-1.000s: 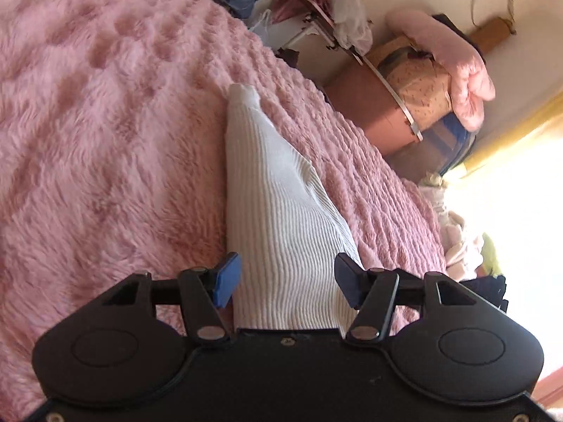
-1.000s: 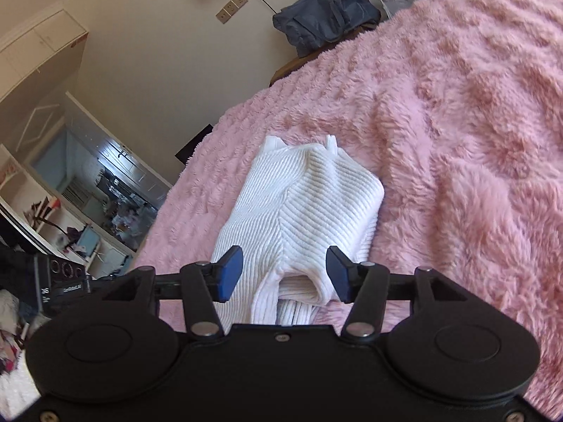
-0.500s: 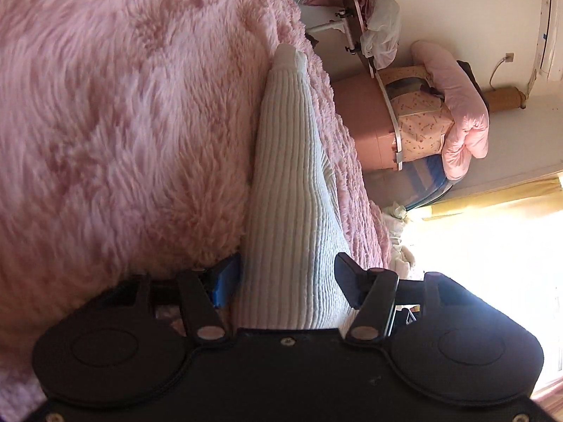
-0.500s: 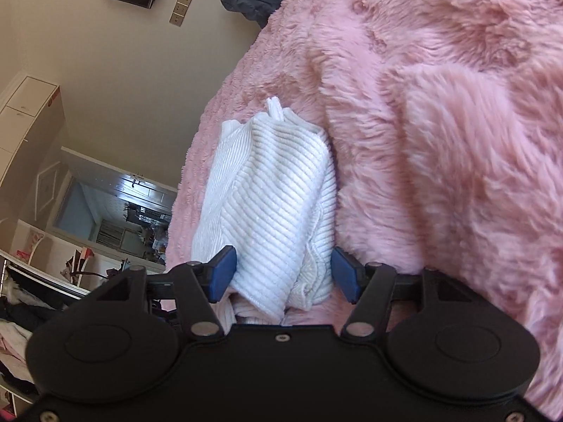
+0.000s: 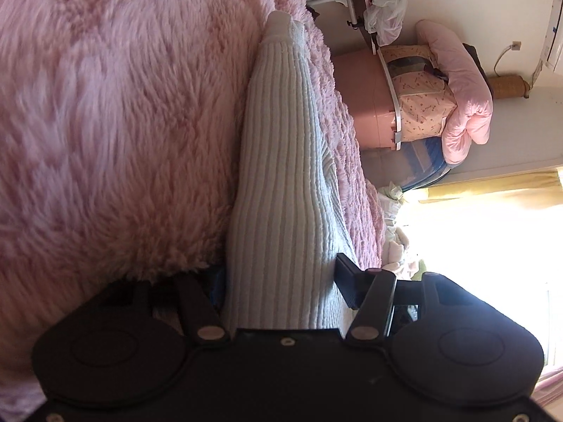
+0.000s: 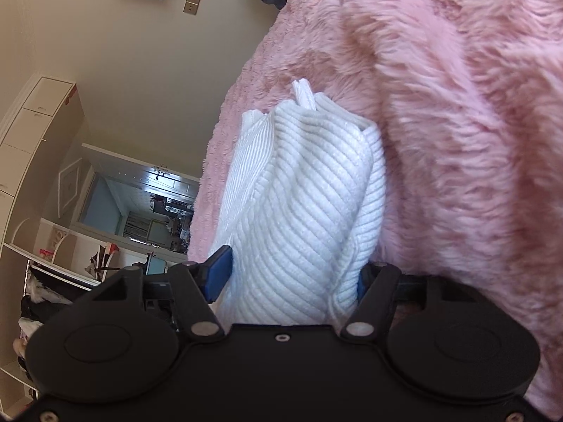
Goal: Fold small clothes
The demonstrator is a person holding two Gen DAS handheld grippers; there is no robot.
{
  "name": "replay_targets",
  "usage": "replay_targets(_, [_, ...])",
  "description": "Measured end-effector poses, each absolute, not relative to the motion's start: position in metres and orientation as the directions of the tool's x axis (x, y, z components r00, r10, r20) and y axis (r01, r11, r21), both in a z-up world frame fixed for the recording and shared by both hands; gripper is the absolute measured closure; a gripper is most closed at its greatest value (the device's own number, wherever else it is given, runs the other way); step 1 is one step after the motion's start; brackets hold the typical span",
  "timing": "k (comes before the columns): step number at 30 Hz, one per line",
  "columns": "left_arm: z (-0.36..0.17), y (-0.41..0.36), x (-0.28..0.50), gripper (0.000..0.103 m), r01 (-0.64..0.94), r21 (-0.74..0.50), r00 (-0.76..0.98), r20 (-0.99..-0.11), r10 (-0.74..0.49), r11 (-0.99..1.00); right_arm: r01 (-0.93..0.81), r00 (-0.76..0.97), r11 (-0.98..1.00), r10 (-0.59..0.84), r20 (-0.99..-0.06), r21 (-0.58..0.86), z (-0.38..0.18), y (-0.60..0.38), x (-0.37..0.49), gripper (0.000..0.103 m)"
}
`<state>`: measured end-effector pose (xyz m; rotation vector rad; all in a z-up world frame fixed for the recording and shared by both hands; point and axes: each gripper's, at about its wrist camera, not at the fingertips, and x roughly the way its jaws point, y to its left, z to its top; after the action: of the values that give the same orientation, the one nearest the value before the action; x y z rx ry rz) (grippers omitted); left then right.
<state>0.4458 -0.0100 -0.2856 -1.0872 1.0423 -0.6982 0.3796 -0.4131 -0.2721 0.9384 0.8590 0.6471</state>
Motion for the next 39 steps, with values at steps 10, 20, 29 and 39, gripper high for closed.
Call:
replay_targets(10, [-0.230,-0.014,0.434,0.054,0.067,-0.928,0.406,-0.310,-0.860,0.366,-0.150,0.528,0.501,0.770,-0.360,0.852,-0.225,-0.400,0.377,0.054])
replay_targets(20, [-0.121,0.053,0.376,0.054,0.193,-0.892,0.509,-0.264,-0.819,0.408,-0.339,0.505,0.486,0.816,-0.281,0.805,-0.128,-0.333,0.357,0.054])
replay_targets(29, [-0.096,0.140,0.299,0.053,0.174,-0.873,0.604,-0.271,-0.749,0.456,-0.432,0.432,0.439,0.868,-0.246,0.788,-0.106,-0.247,0.332,0.054])
replay_targets(39, [-0.197,0.185,0.244,0.053,0.037,-0.882,0.606,-0.354,-0.713,0.469,-0.381,0.344,0.478,0.868,-0.358,0.791,-0.178,-0.198,0.314,0.054])
